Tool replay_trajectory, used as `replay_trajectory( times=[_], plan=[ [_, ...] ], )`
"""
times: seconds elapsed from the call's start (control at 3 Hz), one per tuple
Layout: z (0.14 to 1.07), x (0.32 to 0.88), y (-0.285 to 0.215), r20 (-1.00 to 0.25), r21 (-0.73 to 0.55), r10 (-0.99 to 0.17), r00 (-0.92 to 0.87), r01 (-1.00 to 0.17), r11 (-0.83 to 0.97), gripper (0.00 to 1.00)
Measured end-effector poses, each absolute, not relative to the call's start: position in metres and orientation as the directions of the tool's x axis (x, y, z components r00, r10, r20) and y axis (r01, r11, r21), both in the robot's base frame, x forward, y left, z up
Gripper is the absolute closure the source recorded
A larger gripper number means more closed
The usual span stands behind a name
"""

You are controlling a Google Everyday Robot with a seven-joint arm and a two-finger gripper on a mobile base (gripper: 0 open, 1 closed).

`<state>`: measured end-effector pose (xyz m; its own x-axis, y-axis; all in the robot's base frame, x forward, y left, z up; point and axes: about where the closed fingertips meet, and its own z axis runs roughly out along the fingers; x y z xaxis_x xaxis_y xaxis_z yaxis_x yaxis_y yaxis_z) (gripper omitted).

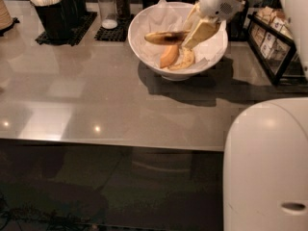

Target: Pick banana from white bowl

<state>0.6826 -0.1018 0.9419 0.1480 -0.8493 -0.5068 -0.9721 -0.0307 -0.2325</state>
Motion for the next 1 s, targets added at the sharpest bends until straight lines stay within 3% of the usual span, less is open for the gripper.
replay_trajectory(
  times=[1.0],
  plan=[
    [1.003, 0.578, -0.113, -0.636, -0.398, -0.742, 0.212, -0.914, 0.08, 1.0]
  ],
)
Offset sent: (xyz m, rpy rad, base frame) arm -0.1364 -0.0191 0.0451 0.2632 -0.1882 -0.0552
